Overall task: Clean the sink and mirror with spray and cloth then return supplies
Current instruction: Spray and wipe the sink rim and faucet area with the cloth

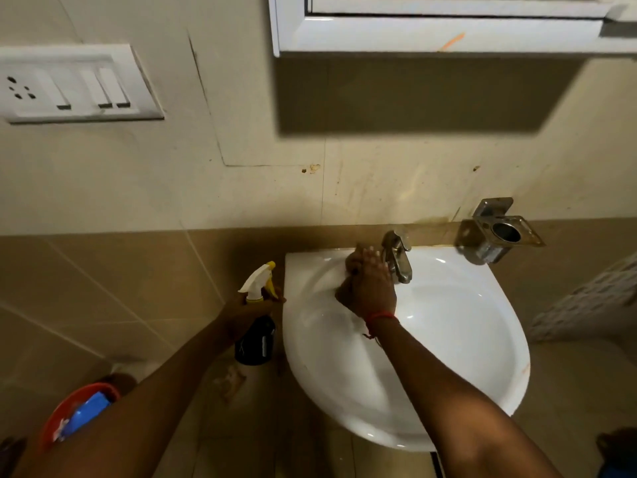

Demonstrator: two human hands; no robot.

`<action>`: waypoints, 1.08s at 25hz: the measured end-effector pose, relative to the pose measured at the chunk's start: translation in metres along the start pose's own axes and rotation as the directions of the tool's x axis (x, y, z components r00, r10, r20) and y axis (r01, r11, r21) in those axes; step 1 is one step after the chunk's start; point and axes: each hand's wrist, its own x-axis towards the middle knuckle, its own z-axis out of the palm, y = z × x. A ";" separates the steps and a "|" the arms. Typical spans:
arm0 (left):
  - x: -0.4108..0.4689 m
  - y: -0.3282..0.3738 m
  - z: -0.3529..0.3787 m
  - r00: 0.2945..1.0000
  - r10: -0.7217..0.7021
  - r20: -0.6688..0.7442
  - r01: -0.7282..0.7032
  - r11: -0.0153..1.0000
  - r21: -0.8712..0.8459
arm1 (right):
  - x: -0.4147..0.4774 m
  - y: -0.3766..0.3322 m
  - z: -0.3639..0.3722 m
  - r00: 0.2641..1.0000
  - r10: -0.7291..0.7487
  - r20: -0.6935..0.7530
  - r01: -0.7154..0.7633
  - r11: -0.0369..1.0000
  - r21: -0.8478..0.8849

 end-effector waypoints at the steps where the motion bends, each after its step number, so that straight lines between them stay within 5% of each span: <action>1: -0.002 -0.004 -0.003 0.999 0.033 0.000 -0.033 0.999 -0.019 | -0.002 -0.007 0.008 0.985 0.173 -0.007 -0.172 0.985 0.029; 3: -0.010 -0.011 -0.010 0.998 0.047 0.034 -0.045 0.997 -0.058 | 0.007 -0.048 0.012 0.907 0.418 0.053 -0.421 0.896 0.142; 4: -0.015 -0.016 -0.018 0.998 0.036 0.045 -0.033 0.997 -0.065 | 0.012 -0.070 0.020 0.910 0.400 0.111 -0.414 0.893 0.176; 7: -0.031 -0.030 -0.042 0.998 0.046 0.052 -0.043 0.998 -0.056 | 0.000 -0.114 0.046 0.976 -0.131 0.172 0.120 0.990 0.073; 10: -0.041 -0.040 -0.054 1.000 0.001 0.028 0.001 0.996 -0.089 | -0.045 -0.110 0.036 0.770 -0.574 0.280 0.529 0.819 0.223; 14: -0.036 -0.040 -0.043 0.999 -0.045 0.013 0.046 0.993 -0.112 | -0.098 -0.109 0.019 0.548 -0.722 0.423 0.635 0.688 0.352; 17: -0.025 -0.041 -0.034 0.999 -0.008 0.035 0.011 0.996 -0.084 | -0.050 -0.097 0.020 0.695 -0.662 0.282 0.587 0.748 0.311; 19: -0.021 -0.038 -0.029 0.999 0.036 0.037 -0.033 0.995 -0.096 | -0.010 -0.076 0.025 0.866 -0.472 0.164 0.441 0.877 0.193; 21: -0.020 -0.036 -0.024 0.997 0.052 0.064 -0.044 0.992 -0.119 | 0.005 -0.052 0.026 0.959 -0.259 0.118 0.253 0.965 0.067; 24: -0.024 -0.035 -0.017 0.994 0.028 0.110 -0.015 0.993 -0.121 | -0.006 -0.011 0.010 1.000 -0.013 0.004 0.013 1.000 -0.025; 27: -0.030 -0.033 -0.020 0.995 0.016 0.095 -0.007 0.996 -0.094 | -0.010 -0.002 -0.013 0.979 0.153 0.138 -0.129 0.977 -0.168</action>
